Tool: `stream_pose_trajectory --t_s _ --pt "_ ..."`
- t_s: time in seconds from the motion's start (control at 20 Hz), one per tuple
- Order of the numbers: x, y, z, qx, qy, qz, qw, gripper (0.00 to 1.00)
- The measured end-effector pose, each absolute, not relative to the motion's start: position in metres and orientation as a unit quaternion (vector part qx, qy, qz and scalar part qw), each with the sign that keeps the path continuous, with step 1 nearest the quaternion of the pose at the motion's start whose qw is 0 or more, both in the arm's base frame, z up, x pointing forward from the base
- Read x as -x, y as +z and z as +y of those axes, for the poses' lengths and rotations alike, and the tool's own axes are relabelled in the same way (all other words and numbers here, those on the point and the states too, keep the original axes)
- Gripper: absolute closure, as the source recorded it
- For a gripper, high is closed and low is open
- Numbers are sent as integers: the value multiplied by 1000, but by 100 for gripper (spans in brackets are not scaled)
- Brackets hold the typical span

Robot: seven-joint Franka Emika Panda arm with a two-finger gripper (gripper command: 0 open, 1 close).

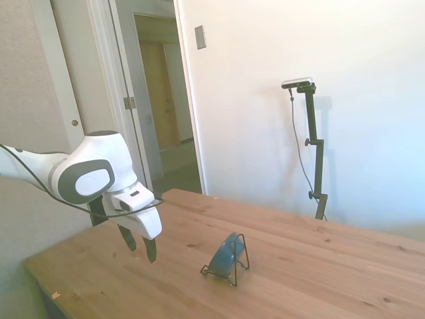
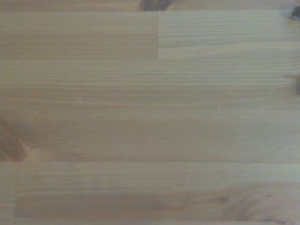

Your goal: Unload the bowl

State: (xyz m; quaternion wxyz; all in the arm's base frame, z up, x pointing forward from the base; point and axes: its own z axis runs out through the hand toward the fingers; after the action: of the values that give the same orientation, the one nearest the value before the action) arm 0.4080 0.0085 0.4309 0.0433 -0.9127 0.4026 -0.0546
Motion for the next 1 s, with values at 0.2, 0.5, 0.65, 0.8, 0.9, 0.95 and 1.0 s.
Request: stream_pose_trajectory --t_s 0.2,0.5,0.65,0.8,0.9,0.95,1.0 --pt "-414 437 7 913 -69 400 33 0" --pt "-459 457 -27 861 -133 491 11 0" --pt "-481 454 -43 826 -166 538 -21 0" --pt "-489 447 -50 793 -193 575 -54 0" --pt "-490 443 -55 782 -196 588 -61 0" --pt "-491 442 -59 777 -197 594 -65 0" --pt "-490 441 -64 773 -197 599 -67 0"
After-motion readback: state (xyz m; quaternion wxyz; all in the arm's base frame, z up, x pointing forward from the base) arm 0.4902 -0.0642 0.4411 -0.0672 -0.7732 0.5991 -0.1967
